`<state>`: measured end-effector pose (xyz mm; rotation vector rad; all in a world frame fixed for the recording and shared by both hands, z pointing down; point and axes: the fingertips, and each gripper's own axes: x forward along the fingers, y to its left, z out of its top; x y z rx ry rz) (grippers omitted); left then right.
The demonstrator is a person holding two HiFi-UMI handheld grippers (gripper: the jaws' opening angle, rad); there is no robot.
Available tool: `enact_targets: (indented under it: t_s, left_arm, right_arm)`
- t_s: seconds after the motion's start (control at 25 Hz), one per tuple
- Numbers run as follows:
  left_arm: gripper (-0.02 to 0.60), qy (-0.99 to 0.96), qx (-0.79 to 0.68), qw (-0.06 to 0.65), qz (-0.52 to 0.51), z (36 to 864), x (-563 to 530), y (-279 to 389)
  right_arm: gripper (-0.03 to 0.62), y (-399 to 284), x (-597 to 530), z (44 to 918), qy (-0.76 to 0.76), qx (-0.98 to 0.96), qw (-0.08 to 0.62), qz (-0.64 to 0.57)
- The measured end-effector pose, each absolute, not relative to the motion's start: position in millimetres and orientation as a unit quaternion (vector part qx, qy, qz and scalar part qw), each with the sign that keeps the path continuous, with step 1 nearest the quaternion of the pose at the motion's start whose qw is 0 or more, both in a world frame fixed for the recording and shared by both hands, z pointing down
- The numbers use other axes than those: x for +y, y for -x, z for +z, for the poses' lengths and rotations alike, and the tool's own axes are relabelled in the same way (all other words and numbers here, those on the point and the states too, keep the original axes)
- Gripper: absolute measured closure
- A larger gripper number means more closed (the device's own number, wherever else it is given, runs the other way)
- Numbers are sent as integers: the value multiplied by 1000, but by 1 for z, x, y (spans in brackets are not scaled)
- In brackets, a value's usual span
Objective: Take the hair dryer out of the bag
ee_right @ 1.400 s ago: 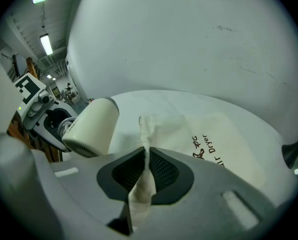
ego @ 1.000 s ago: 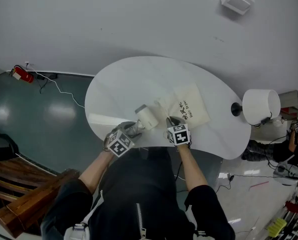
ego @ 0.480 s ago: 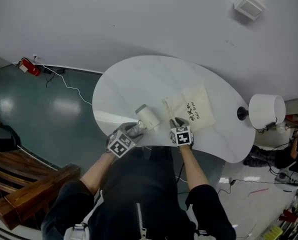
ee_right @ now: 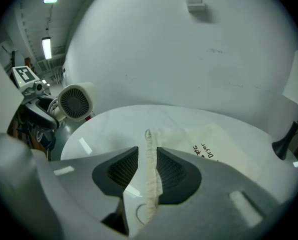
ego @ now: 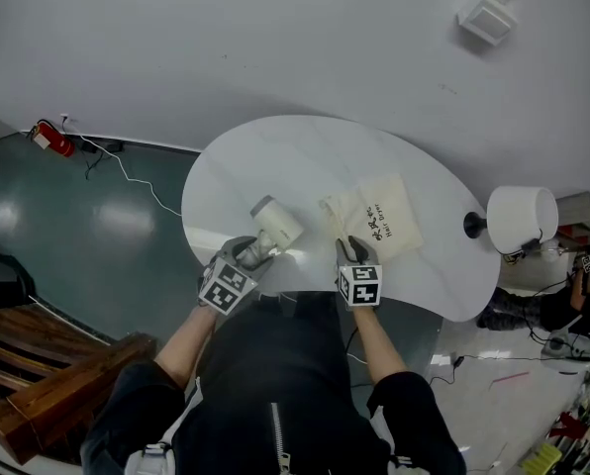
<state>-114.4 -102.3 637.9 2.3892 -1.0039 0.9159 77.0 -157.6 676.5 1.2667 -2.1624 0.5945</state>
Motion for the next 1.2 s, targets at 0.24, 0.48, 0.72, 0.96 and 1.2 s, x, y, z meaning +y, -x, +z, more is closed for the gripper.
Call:
enact_targets:
  t_s: [0.24, 0.48, 0.72, 0.96, 1.2]
  left_arm:
    - [348, -866, -373, 163, 290, 597, -119, 122]
    - [348, -872, -385, 142, 267, 570, -133, 129]
    - [348, -871, -398, 123, 259, 554, -142, 143]
    - [348, -872, -416, 110, 233, 533, -151, 149]
    - [348, -875, -421, 92, 222, 512, -153, 149]
  right_arm:
    - [511, -67, -157, 644, -474, -818, 246, 215]
    - [581, -55, -160, 608, -482, -831, 205, 189]
    - [591, -40, -160, 573, -488, -840, 169, 163]
    - [591, -37, -154, 534, -507, -844, 134, 115]
    - [591, -34, -149, 497, -500, -854, 111, 90]
